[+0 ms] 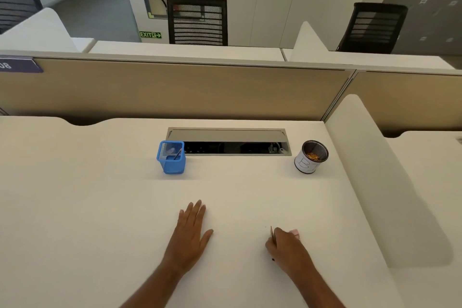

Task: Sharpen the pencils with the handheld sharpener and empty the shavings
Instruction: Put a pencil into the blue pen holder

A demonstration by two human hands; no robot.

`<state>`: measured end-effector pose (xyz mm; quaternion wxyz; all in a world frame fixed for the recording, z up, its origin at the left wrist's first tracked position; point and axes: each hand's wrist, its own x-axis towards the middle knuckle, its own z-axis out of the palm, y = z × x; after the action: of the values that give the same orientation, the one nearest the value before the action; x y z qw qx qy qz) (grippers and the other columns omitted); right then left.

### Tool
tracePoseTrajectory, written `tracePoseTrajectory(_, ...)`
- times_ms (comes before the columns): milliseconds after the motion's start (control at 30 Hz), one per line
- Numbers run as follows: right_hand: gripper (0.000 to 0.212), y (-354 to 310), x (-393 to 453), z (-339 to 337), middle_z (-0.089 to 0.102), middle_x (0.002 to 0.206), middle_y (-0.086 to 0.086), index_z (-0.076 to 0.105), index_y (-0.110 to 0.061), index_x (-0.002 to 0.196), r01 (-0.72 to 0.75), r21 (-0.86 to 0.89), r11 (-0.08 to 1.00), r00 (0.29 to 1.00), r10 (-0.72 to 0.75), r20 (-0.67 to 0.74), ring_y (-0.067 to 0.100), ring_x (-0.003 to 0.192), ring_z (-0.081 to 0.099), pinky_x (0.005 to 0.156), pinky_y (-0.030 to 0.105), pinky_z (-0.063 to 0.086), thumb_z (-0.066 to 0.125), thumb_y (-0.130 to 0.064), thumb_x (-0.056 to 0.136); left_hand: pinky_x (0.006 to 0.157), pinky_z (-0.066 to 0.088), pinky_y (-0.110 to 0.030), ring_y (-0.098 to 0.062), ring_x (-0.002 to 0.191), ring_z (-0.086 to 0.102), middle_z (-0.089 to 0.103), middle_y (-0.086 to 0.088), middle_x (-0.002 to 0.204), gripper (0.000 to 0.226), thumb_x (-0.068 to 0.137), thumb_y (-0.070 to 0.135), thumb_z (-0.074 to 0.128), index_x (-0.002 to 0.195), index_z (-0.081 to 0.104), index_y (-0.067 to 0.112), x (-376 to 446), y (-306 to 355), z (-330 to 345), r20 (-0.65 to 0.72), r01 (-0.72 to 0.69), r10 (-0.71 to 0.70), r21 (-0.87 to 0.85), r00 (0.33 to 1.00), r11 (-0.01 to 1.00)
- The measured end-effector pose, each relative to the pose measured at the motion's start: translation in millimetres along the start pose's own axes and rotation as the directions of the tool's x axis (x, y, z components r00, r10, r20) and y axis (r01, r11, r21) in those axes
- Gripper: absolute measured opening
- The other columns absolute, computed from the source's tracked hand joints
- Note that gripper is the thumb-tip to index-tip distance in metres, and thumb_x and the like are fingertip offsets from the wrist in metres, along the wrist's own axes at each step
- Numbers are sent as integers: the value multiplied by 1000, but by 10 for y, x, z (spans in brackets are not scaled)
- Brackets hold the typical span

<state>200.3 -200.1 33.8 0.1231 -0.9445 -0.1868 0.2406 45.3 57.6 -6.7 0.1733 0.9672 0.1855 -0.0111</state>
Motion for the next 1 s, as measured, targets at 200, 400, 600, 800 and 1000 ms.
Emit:
tracePoseTrajectory(200,21,-108,-20,-190,74,70,-5,54,-25,73,-2,398,917,1000,-5,16,12,50,71,54,19,53,66,-23,91,130,-20,-31,-35,172,5,5,-12,184,108,96,78,-7,174,13,6,86,-49,149,39,5,-5,9,999,1000)
tracePoseTrajectory(400,18,-507,99,-396,76,85,-12,56,-33,92,82,480,873,992,-117,42,13,59,78,55,26,45,67,-19,95,131,-8,-37,-42,166,30,30,-17,179,86,107,61,33,169,34,0,77,-34,183,31,11,-12,45,999,999)
tracePoseTrajectory(600,12,-1198,393,-590,81,91,-8,59,-32,91,222,529,819,958,-284,37,12,68,81,64,28,50,65,-27,99,134,4,-44,-34,169,20,21,-12,183,84,110,59,42,172,27,5,62,-78,242,30,12,-14,57,999,998)
tracePoseTrajectory(800,3,-2059,924,-721,73,103,-18,69,-33,97,414,484,771,903,-415,-112,-4,95,72,68,10,46,70,-31,100,134,9,-46,-29,171,13,13,-7,185,83,111,59,40,175,19,10,50,-99,285,27,19,-20,18,999,1000)
tracePoseTrajectory(1000,3,-2807,1514,-707,60,128,-6,77,-18,97,598,308,740,801,-539,-261,8,121,56,96,21,44,76,-21,95,134,6,-44,-26,172,11,12,-5,186,82,112,59,38,175,18,11,37,-109,335,13,29,-30,15,999,999)
